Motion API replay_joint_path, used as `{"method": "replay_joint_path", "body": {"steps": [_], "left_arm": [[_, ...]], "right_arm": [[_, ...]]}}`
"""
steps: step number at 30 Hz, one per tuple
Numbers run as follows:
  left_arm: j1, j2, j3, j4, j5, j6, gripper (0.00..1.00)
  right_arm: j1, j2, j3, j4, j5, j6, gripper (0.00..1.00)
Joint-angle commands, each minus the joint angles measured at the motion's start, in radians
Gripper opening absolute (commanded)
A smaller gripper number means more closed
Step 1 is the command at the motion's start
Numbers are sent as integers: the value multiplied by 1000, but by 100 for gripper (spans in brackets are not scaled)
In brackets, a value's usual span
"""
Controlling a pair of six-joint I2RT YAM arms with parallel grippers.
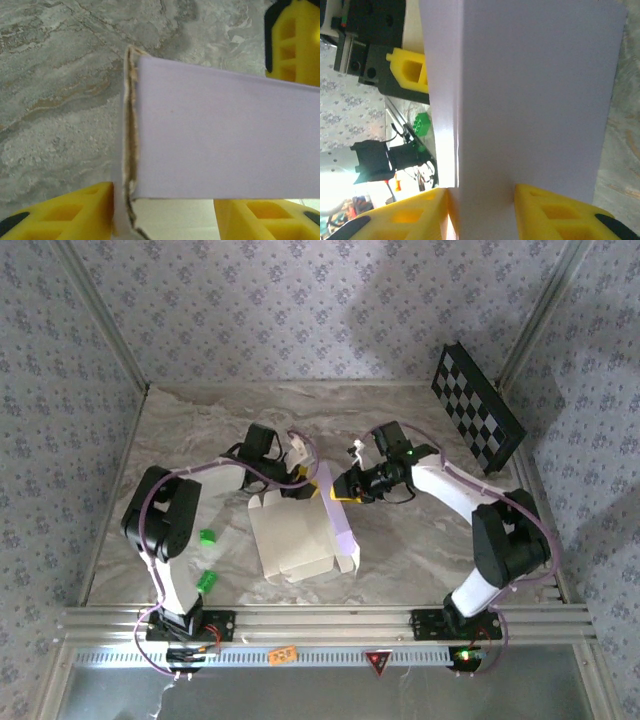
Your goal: Fold the paper box
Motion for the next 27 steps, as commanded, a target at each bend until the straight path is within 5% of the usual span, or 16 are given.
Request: {"method": "replay_joint_path", "body": {"steps": [1, 10, 21, 27], "left_arm": [[-64, -84, -69, -64, 74, -17, 54], [-82, -226, -218, -40, 37, -55, 65], [-84, -248, -177, -176, 103, 22, 84], [-84, -310, -226, -128, -82, -16, 85]], "right_arm": [[-27, 69, 36, -84, 78, -101, 39], [-30, 100, 68, -179, 34, -188, 39], [-34, 116, 108, -196, 26, -212, 40], [-34, 119, 117, -225, 37, -234, 39]]}}
